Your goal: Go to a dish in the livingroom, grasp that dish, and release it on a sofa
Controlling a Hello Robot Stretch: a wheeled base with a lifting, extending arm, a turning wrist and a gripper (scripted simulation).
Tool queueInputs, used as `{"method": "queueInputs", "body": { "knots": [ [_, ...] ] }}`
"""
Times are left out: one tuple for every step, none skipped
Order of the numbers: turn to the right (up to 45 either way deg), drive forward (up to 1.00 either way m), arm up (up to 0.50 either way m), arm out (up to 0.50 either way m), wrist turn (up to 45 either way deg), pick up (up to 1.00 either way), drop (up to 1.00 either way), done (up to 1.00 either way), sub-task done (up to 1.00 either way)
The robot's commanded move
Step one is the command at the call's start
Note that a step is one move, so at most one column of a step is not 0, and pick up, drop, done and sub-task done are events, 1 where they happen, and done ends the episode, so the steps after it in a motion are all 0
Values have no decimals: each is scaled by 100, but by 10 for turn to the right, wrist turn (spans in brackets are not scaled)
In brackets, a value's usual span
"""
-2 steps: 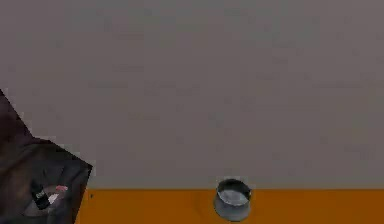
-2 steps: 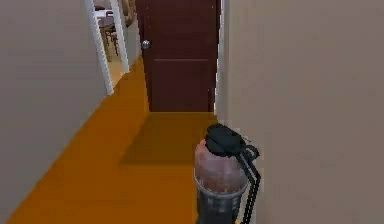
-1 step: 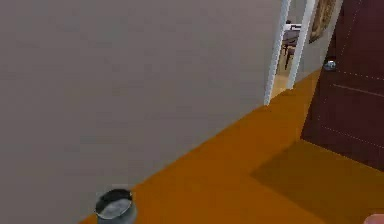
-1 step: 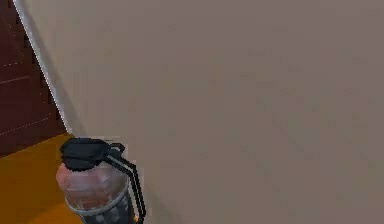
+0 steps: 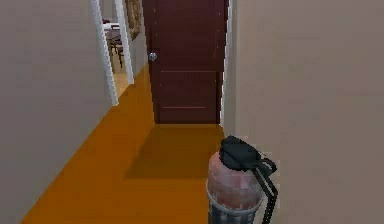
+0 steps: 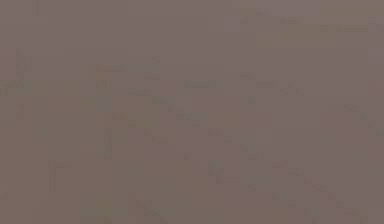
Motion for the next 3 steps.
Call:
{"method": "queueInputs", "body": {
  "knots": [
    [0,5,0,0,0,0,0,0,0],
    [-360,0,0,0,0,0,0,0,0],
    [0,45,0,0,0,0,0,0,0]
  ]
}}
